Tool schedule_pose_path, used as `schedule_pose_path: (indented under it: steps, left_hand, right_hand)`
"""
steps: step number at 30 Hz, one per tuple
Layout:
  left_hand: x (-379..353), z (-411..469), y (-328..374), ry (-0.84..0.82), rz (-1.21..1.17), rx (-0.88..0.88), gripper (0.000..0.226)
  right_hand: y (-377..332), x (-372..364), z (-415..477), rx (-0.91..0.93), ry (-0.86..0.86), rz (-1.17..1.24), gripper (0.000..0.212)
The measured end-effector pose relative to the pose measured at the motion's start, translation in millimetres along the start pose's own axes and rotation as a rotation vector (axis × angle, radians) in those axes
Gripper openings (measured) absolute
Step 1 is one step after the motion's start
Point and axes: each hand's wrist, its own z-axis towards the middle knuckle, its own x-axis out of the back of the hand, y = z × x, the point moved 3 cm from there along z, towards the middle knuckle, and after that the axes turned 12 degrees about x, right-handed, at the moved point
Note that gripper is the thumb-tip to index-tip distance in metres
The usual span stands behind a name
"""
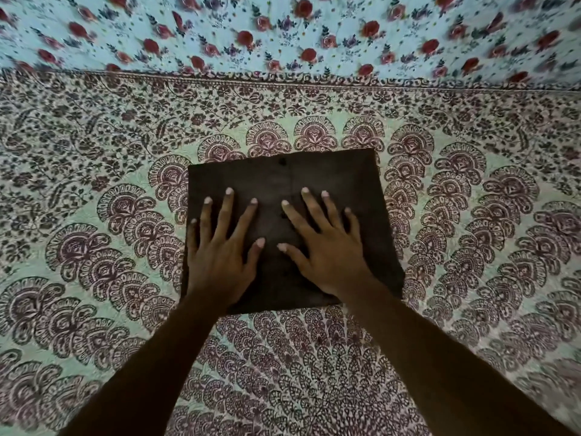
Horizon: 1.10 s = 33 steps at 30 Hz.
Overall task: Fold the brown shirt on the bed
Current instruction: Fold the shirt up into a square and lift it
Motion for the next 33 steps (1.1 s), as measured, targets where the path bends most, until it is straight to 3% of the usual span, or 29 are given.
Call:
schedule_pose_path:
  steps: [7,11,14,16,18,24,27,28,30,31,33]
  left_hand:
    - [-12.2,5.8,-4.6,-0.032,-0.026,0.060,0.076]
    - [-5.4,10.6,-5.8,-0.055,-0.032,0.071,0.082]
    - [7.8,21.0,2.9,0.024,-0.032,0.001,0.090]
    - [6.7,30.7,4.5,0.040,-0.030,-0.039,0.092]
    - [-3.3,36.7,1.1,0.016,-0.034,-0.045,0.092]
    - [-5.1,46.9,-5.7,-0.148,-0.121,-0.014,0.090]
    - [21.5,23.6,-8.5,0.033,-0.291,0.221,0.071]
    - [29.8,8.5,-10.8,0.076,-0.326,0.384,0.071]
    - [35.4,-28.0,-18.3,0.008,-0.297,0.714,0.089]
    - [35.1,-46.5,-22.1,-0.064,-0.266,0.823,0.100]
    - [30.0,-71.7,-29.4,-0.141,-0.279,0.903,0.107]
  right_hand:
    - [78.6,-0.8,-7.3,-0.372,-0.024,0.036,0.078]
    - [82.7,11.8,-10.1,-0.476,0.017,0.028,0.080]
    - [48.3,24.4,7.4,-0.186,0.173,-0.044,0.074]
    - [25.4,13.8,20.4,0.157,0.113,-0.049,0.066]
    - [20.1,-2.8,28.1,0.293,0.020,-0.057,0.061]
    - [51.6,-3.8,30.7,-0.239,0.022,0.082,0.067]
    - [32.6,14.8,33.4,-0.228,0.165,0.025,0.060]
    - [20.0,22.5,36.1,-0.107,0.255,-0.011,0.054]
    - [-12.0,25.9,43.0,0.175,0.356,0.062,0.039]
    - [-29.4,23.3,48.2,0.231,0.315,0.154,0.031]
    - [-55.6,17.3,59.9,0.154,0.156,0.304,0.019]
